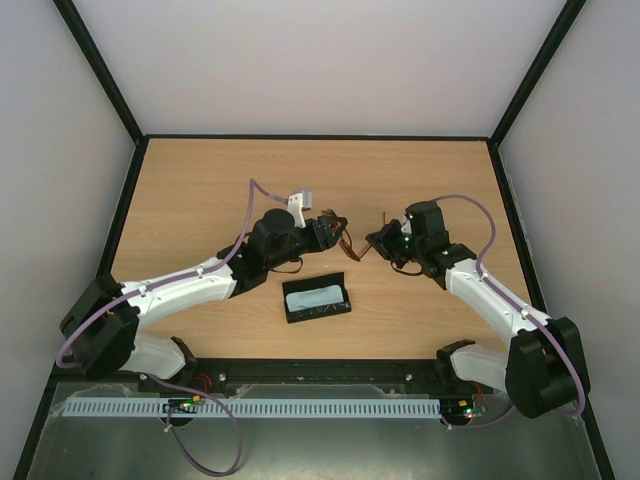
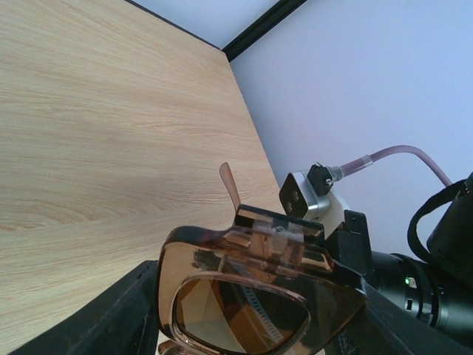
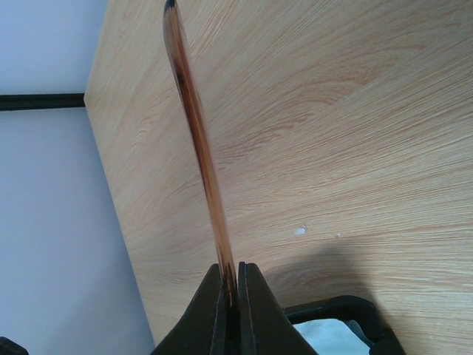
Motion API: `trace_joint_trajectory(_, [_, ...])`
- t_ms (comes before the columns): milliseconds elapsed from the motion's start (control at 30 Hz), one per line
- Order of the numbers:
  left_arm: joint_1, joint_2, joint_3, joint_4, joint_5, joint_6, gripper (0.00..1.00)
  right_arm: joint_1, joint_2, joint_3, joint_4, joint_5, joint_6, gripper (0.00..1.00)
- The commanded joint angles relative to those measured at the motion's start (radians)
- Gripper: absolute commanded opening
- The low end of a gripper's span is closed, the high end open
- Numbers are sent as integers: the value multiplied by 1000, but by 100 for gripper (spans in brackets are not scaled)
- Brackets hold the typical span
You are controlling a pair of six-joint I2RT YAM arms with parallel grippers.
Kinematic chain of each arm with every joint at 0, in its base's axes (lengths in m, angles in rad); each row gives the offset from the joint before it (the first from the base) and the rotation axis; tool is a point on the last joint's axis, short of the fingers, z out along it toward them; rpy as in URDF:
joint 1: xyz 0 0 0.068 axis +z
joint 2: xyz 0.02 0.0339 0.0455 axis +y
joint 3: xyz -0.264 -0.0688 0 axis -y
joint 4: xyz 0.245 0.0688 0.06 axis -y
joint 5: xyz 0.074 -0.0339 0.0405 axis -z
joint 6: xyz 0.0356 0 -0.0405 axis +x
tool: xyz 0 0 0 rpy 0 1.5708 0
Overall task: Organize the sunglasses
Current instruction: Fold the sunglasses.
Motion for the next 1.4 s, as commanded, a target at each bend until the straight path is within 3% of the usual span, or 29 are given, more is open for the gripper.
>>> trace_joint_trajectory(0, [-7,16,34,-3,-8,3,55,5,1,-7,26,-12,-10,1])
trace_joint_trajectory(567, [-3,28,52,-38,-18,9,50,6,19,8,30,-27,-26,2])
trace_joint_trajectory(933, [9,29,52,-48,-11,7,49,5,13,37,31,-40,-39,23])
trace_joint_trajectory(1200, [30,19,31,-46,-2,1,49,5,-4,61,17,-35,-62,31])
trace_joint_trajectory(1367, [54,-5,8,-45,6,-2,48,6,-9,62,16,-39,-72,42])
